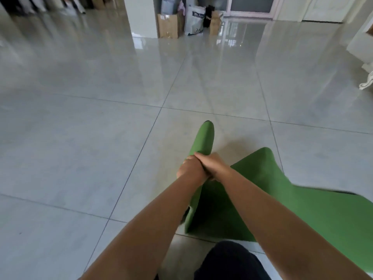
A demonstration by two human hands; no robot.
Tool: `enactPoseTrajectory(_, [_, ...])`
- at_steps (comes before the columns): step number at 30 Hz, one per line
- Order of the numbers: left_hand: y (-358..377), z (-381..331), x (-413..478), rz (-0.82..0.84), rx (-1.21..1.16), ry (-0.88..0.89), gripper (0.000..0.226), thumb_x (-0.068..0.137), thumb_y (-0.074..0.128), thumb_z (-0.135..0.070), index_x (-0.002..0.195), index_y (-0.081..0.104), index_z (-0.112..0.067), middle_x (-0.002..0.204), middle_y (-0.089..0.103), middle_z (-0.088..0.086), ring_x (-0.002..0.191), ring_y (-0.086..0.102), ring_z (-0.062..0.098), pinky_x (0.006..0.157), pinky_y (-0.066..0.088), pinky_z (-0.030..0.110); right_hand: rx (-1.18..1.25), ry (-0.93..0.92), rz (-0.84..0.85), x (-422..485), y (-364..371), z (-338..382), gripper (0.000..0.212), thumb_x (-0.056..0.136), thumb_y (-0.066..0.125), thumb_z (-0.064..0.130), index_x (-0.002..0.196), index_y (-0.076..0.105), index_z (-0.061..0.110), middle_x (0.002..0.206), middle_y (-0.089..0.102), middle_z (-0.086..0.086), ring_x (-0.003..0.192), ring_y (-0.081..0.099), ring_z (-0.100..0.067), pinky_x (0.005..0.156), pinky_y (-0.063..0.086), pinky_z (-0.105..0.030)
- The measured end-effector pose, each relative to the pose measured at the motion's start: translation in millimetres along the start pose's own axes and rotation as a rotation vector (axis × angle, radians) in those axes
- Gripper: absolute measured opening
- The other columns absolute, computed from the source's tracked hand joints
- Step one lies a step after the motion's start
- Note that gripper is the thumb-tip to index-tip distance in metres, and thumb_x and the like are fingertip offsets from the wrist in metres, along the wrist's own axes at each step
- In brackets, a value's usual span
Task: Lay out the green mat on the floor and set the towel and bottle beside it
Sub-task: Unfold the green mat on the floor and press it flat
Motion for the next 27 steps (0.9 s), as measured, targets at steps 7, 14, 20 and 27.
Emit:
enactPoseTrajectory(7, [-25,49,6,-0.031,-0.042,-0.071,0.049,0.091,0.050,-0.016,0.134,0.034,-0.003,0.132,0.044,0.015,0.121,0.049,0.031,0.095,0.045,0.040,0.187,-0.043,0.010,4,59,21,0.029,0.084,0.058,0.025,0.099,0.061,0.000,0.091,0.064,-0.011,0.085,0.064,-0.027,0.067,0.048,-0.029])
enactPoseTrajectory(14, [-26,91,18,-0.074,0.053,-0.102,0.062,0.088,0.056,-0.021,0.140,0.026,-0.004,0.137,0.037,0.015,0.125,0.042,0.032,0.097,0.043,0.045,0.400,-0.080,0.172,7,115,21,0.017,0.091,0.048,0.005,0.079,0.060,0.002,0.073,0.061,-0.006,0.065,0.057,-0.017,0.046,0.046,-0.018])
enactPoseTrajectory(20, [-5,129,33,-0.080,0.194,-0.083,0.071,0.088,0.055,-0.033,0.144,0.020,-0.008,0.141,0.032,0.018,0.125,0.038,0.035,0.100,0.038,0.051,0.425,0.007,0.241,31,157,-10,0.022,0.088,0.042,0.002,0.075,0.060,0.004,0.069,0.060,-0.008,0.062,0.057,-0.019,0.044,0.046,-0.021])
enactPoseTrajectory(27, [30,180,63,-0.138,0.189,-0.016,0.077,0.089,0.048,-0.051,0.148,0.013,-0.017,0.148,0.020,0.018,0.136,0.023,0.036,0.105,0.029,0.060,0.379,0.156,0.170,74,202,-53,0.021,0.088,0.040,0.006,0.070,0.050,0.009,0.069,0.053,-0.009,0.061,0.051,-0.021,0.045,0.041,-0.021])
Point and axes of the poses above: each hand's wrist, its own x-axis towards the middle knuckle, its own y-axis out of the palm, z = x × y, the point moved 10 cm from there along x, towards the middle knuckle
